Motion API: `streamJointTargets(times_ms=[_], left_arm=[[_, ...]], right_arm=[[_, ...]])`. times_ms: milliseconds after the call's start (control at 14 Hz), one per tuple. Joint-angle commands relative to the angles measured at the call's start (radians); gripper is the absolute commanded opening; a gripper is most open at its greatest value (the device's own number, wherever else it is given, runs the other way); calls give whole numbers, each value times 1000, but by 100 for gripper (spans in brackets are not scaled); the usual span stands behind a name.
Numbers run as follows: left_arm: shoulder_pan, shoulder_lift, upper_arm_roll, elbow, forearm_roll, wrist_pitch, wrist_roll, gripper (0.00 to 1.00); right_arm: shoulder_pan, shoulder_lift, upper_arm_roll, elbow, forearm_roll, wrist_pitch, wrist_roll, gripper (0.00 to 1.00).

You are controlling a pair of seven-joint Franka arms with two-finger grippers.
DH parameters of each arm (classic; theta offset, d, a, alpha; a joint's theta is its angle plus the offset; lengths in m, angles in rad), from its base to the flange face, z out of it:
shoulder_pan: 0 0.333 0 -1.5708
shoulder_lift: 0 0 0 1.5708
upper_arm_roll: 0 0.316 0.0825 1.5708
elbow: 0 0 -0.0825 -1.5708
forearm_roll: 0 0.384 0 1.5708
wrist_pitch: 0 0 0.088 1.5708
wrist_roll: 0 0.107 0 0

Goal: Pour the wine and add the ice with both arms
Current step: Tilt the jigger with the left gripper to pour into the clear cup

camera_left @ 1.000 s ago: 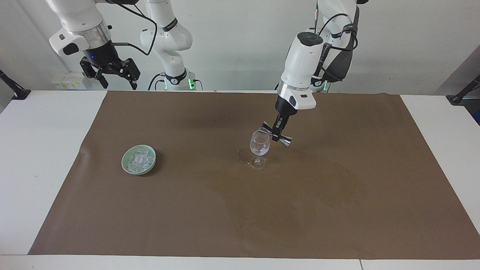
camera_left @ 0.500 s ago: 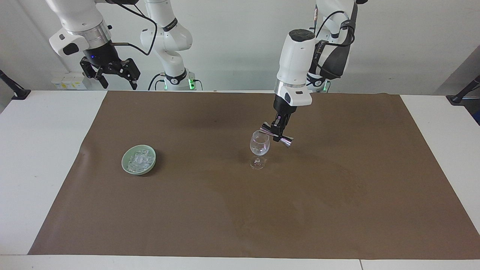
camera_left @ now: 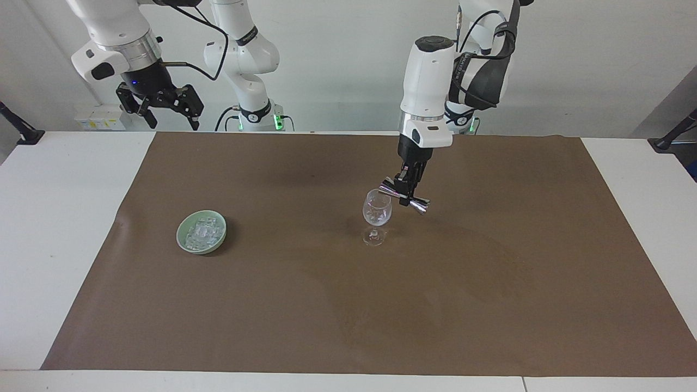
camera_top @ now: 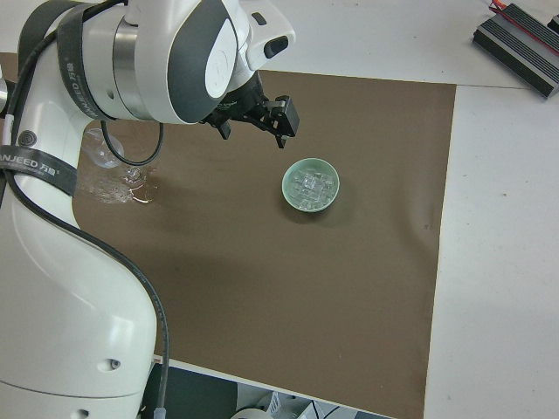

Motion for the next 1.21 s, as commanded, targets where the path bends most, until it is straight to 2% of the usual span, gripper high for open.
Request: streamJointTargets(times_ms=[0,357,1071,1143], left_arm=[[-20,4,14,19,84,7,-20,0],[-20,7,14,19,140,27,-12,0],[-6,4,11,2,126,49,-10,0],[-2,4,13,2,93,44,-10,0]], right_arm=[[-5,-19,5,-21,-1,7,-6,100],[-5,-17,5,-21,-1,7,-4,100],[-5,-20,5,-21,-1,-30,-7,100],[-5,-20,5,-21,-1,-29,-7,100]])
